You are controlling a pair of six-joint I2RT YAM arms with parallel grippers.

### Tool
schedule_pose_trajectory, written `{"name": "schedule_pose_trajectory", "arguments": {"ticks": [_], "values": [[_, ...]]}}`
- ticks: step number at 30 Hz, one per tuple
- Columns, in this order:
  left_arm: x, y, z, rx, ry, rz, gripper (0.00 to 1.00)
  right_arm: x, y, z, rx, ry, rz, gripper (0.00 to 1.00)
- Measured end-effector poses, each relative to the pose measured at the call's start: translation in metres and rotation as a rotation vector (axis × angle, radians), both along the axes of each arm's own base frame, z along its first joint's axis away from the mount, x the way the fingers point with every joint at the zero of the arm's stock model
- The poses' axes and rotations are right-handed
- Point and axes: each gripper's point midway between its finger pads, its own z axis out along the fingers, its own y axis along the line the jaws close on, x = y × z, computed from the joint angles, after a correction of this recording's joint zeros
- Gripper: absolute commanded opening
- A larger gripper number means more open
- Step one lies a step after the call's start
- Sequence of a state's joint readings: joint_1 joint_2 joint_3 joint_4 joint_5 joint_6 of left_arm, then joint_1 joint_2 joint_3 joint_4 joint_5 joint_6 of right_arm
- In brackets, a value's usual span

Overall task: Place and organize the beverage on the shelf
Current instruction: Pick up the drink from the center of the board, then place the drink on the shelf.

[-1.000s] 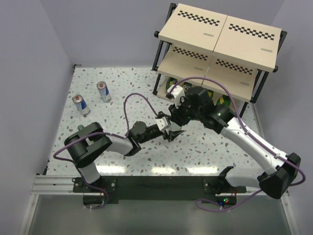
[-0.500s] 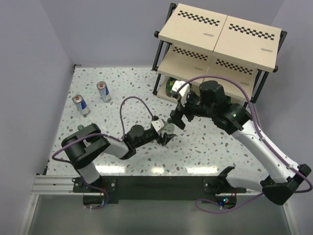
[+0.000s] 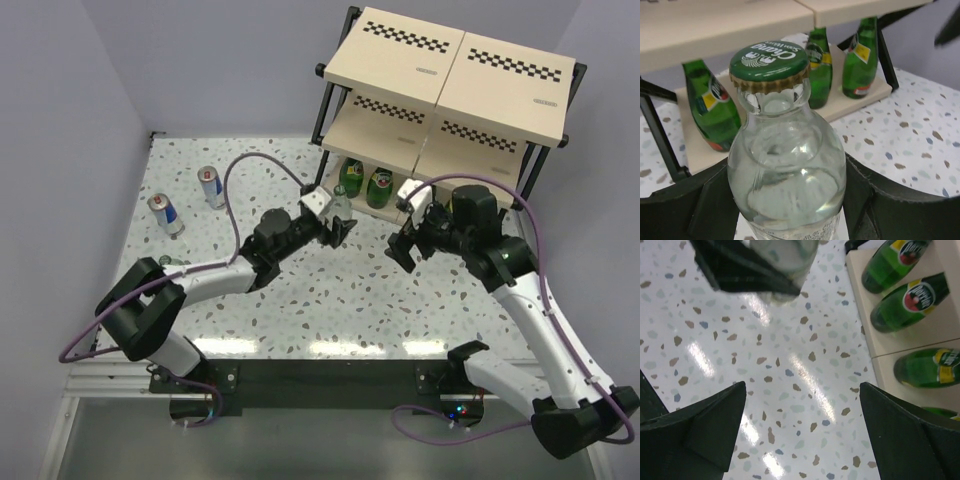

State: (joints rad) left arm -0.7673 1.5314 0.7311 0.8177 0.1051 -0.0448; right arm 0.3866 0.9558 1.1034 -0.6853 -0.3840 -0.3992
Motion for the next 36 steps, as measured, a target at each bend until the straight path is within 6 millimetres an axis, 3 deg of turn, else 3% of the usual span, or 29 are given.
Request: {"name": "schedule_pose_trajectory", "arguments": {"ticks": [4,10,19,36], "values": [[0.027,0.003,0.034,-0.014,-0.016,0.040,0.00,-0.009,-0.002,-0.027,-0.021,0.059,0.051,0.99],[0.065,0.000,0.072,-0.029,-0.036,0.077,0.00,-0.015,-0.001,-0.036,-0.008,0.075,0.107,0.99],[0.104,-0.016,0.083,-0.004,-0.011,0.079,0.00,-0.020,0.000,-0.043,-0.001,0.088,0.138,0.99],[0.150,-0.031,0.124,-0.036,-0.055,0.083,0.00,-0.023,0.001,-0.051,0.000,0.110,0.153,0.99]]}}
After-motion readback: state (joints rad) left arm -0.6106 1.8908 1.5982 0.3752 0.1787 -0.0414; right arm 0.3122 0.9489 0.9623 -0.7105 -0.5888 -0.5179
